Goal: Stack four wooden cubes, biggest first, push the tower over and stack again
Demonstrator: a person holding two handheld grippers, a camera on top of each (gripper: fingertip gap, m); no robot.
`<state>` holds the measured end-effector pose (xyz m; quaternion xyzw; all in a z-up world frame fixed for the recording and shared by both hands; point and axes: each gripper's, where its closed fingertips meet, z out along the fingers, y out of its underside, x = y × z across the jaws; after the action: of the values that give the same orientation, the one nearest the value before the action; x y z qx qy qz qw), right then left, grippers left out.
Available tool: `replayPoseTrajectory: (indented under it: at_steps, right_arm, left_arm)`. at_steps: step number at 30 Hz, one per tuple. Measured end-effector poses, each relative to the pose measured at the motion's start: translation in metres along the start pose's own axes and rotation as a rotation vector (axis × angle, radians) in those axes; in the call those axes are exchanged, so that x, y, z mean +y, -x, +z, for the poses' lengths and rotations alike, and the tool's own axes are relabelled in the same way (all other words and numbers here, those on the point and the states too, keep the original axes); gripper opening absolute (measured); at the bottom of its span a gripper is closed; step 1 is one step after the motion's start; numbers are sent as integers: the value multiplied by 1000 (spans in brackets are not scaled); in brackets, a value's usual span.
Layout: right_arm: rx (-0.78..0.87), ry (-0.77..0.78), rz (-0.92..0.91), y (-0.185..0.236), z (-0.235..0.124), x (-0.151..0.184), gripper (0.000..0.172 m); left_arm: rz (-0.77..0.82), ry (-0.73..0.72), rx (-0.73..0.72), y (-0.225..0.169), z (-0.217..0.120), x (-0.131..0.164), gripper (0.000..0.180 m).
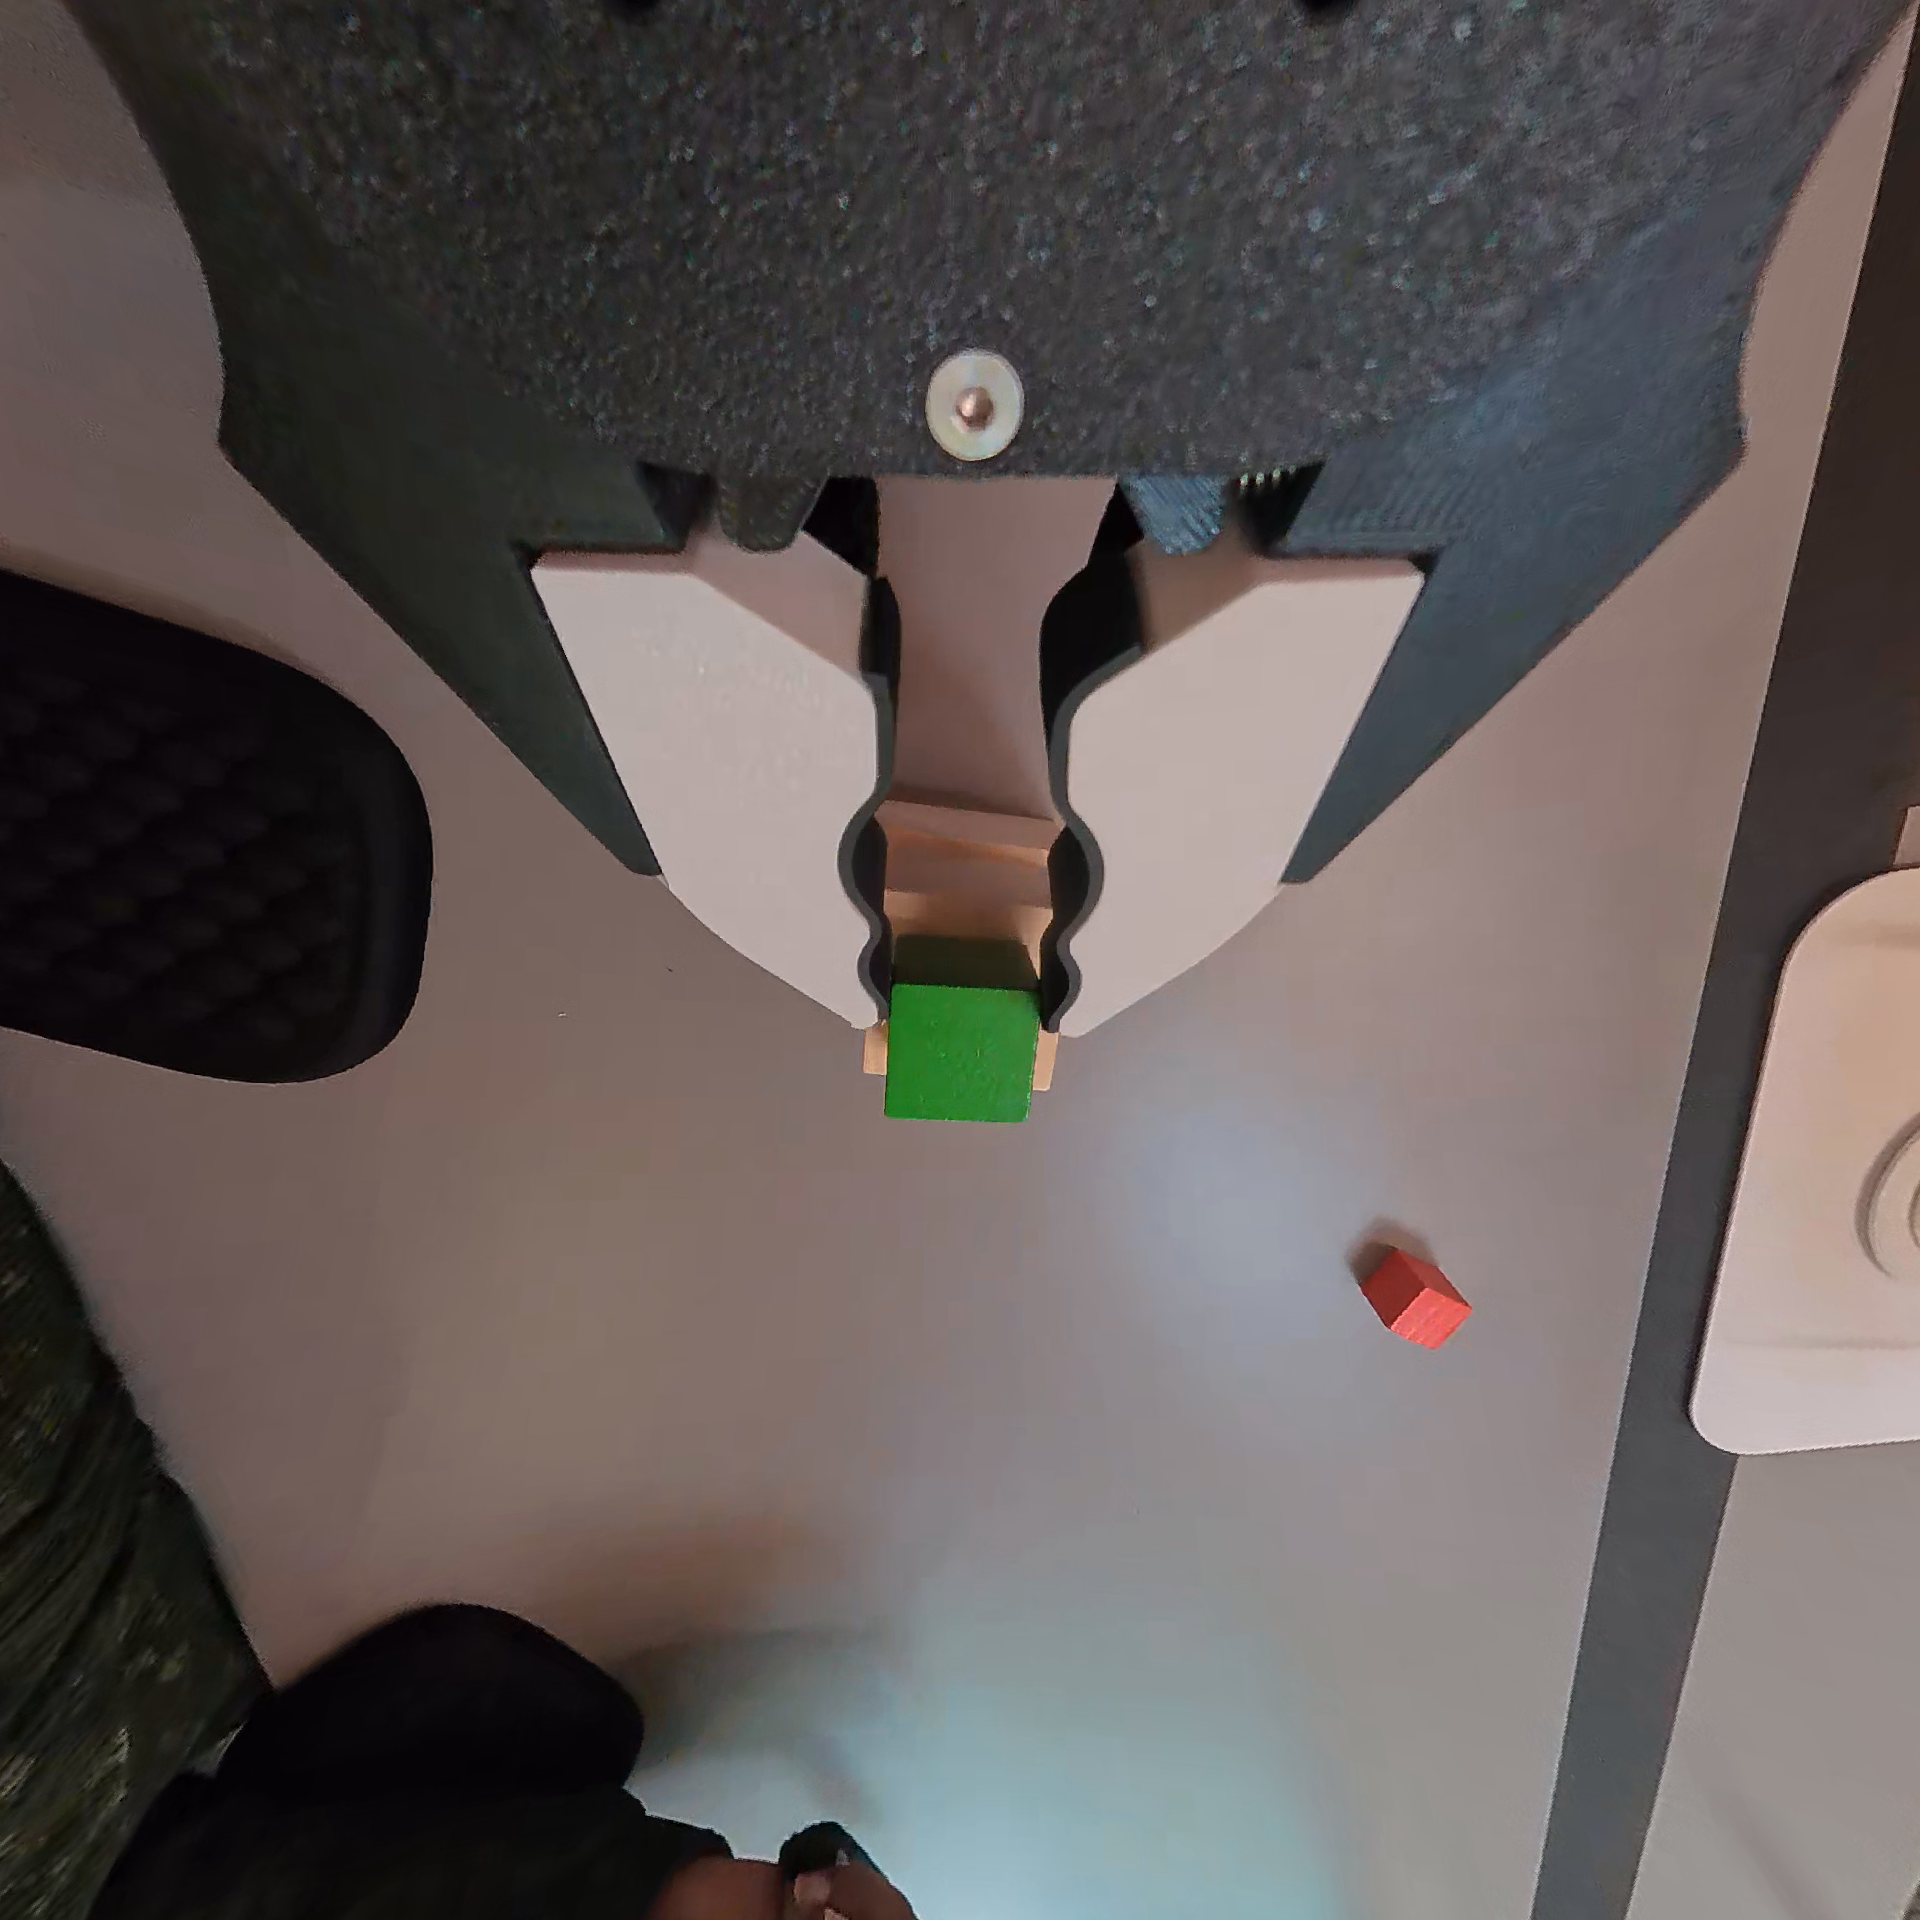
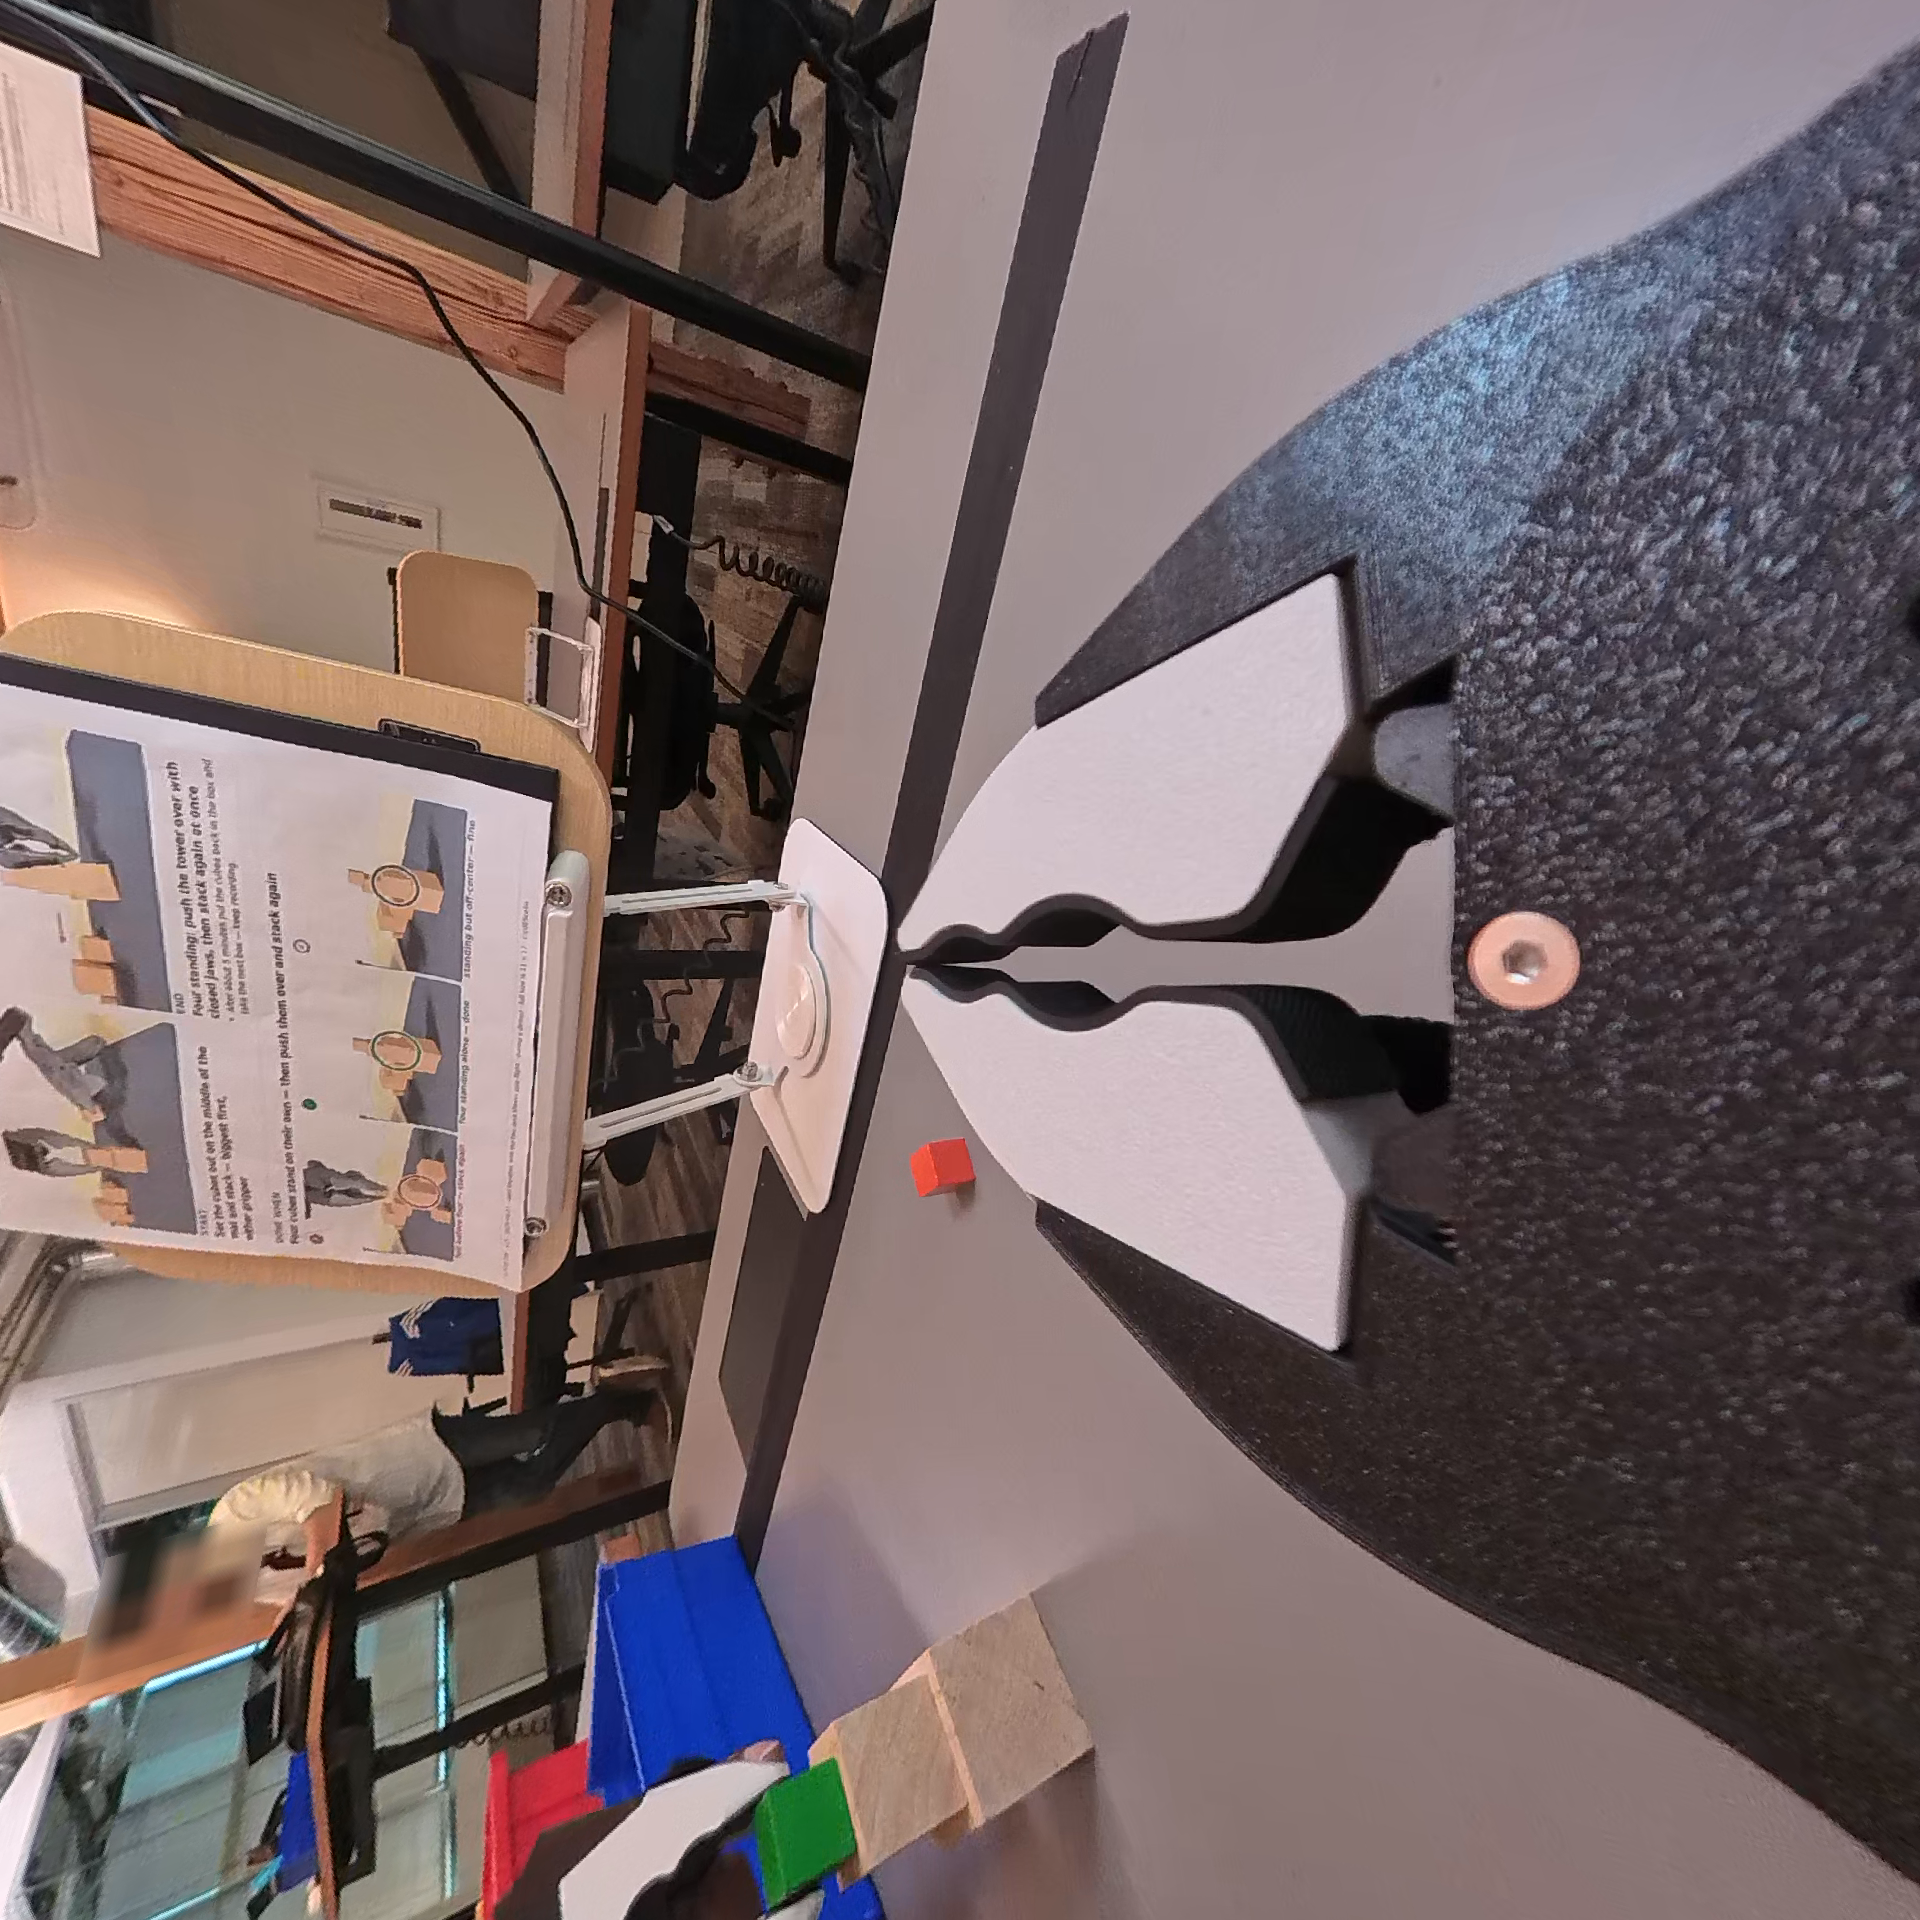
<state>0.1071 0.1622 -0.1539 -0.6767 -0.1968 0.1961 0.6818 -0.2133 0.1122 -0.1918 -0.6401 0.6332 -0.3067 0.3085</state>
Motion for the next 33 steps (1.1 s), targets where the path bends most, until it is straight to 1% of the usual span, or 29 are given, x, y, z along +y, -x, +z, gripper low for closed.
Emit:
replayPoseTrajectory:
  at_steps: [6,12,17,19,21,24,25,26,28,30,33]
  right_arm:
    - [-2,3,4,0,0,1,0]
    - [-9,12,9,1,1,3,0]
    - [-11,12,9,2,1,3,0]
    - [-7,7,8,1,0,1,0]
    - [-7,5,13,0,0,0,0]
    - [-6,9,25,1,0,0,0]
    - [-5,9,24,1,0,0,0]
    - [-5,8,24,1,0,-1,0]
    - [0,4,25,0,-1,-2,0]
    - [1,2,28,0,-1,-2,0]
    - [1,-2,31,0,-1,-4,0]
  left_arm:
    - [-5,10,-7,0,-1,2,27]
    - [0,23,-20,0,0,2,35]
    - [2,-1,-51,-1,-7,-4,35]
    - [-1,2,-113,0,-16,-6,35]
    - [-2,-50,-197,1,-29,-17,31]
    - [-19,-99,-446,17,-50,-32,12]
    - [-42,-112,-532,21,-55,-37,4]
    - [-74,-136,-592,21,-58,-44,0]
    - [-150,-243,-656,12,-56,-67,0]
    - [-187,-332,-710,-2,-50,-92,0]
    - [-251,-441,-804,-15,-30,-121,0]
